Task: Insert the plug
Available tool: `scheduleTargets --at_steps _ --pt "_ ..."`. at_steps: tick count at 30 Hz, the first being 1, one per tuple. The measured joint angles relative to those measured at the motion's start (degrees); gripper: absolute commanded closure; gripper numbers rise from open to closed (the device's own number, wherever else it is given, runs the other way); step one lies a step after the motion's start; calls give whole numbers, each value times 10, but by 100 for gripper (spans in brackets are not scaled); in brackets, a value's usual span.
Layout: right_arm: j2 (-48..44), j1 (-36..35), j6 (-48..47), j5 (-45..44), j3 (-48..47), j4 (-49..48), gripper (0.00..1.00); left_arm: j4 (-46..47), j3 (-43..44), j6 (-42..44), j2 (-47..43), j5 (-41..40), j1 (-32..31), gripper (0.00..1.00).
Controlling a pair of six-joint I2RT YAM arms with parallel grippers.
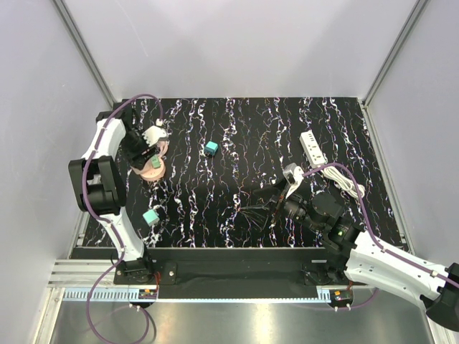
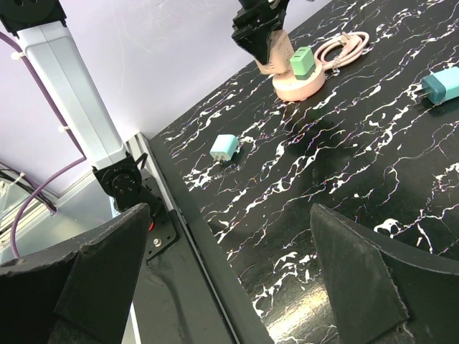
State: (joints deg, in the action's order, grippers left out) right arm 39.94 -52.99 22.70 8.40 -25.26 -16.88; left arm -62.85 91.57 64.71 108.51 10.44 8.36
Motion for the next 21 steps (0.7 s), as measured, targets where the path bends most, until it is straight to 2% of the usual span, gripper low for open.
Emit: scheduleTargets --at_steps 21 --pt "1 -2 0 0 0 0 0 10 10 2 0 -5 -2 100"
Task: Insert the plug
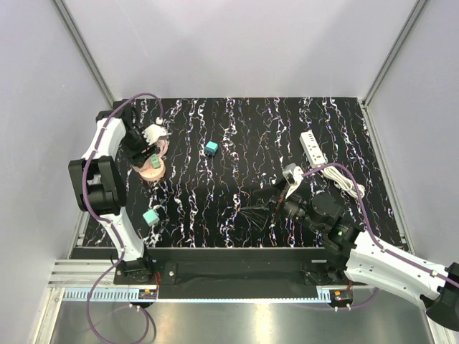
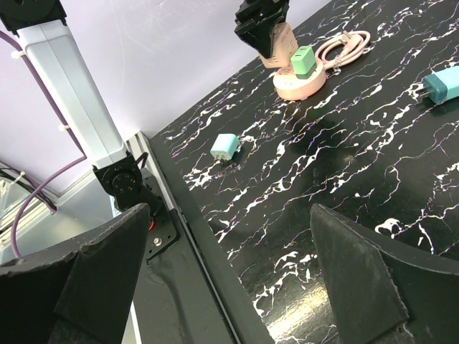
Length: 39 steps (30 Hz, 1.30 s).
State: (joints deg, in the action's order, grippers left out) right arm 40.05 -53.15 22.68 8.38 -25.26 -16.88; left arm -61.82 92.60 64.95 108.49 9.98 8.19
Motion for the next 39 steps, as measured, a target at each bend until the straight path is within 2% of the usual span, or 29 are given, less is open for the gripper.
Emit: scheduleTargets --at_steps 21,39 --pt "-7 -3 0 -3 2 0 0 4 -21 21 3 -5 -3 100" --pt "-8 -5 -5 -7 2 0 0 -23 22 45 55 -2 -7 100"
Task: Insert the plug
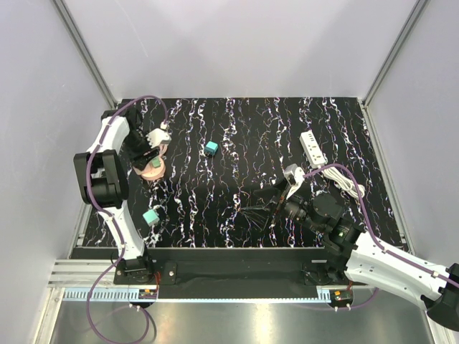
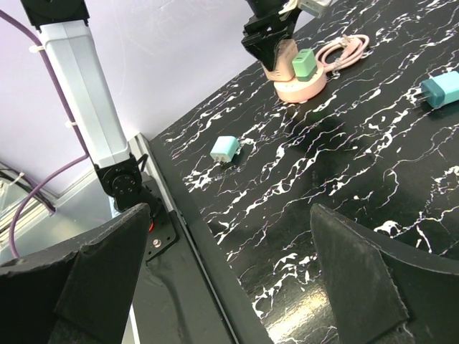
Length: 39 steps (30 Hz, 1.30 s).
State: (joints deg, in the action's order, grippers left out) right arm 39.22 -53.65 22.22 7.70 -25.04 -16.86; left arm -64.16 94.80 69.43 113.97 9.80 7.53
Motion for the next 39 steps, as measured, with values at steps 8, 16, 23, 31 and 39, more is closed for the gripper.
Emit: scheduleTargets --at_steps 8,16,23,31,39 --pt "0 0 -6 -12 1 0 0 8 -10 0 0 -22 -14 100" --pt "-2 -1 -12 -23 4 1 1 36 -42 -3 -13 -38 -19 100" --pt "-1 -2 -17 -26 4 1 0 41 -44 -4 -17 -37 -18 98" --pt "1 -3 -23 -27 4 6 0 38 -24 -30 -10 -31 -18 44" --pt "14 -3 -38 -38 4 24 0 59 -7 -50 -4 -6 -21 1"
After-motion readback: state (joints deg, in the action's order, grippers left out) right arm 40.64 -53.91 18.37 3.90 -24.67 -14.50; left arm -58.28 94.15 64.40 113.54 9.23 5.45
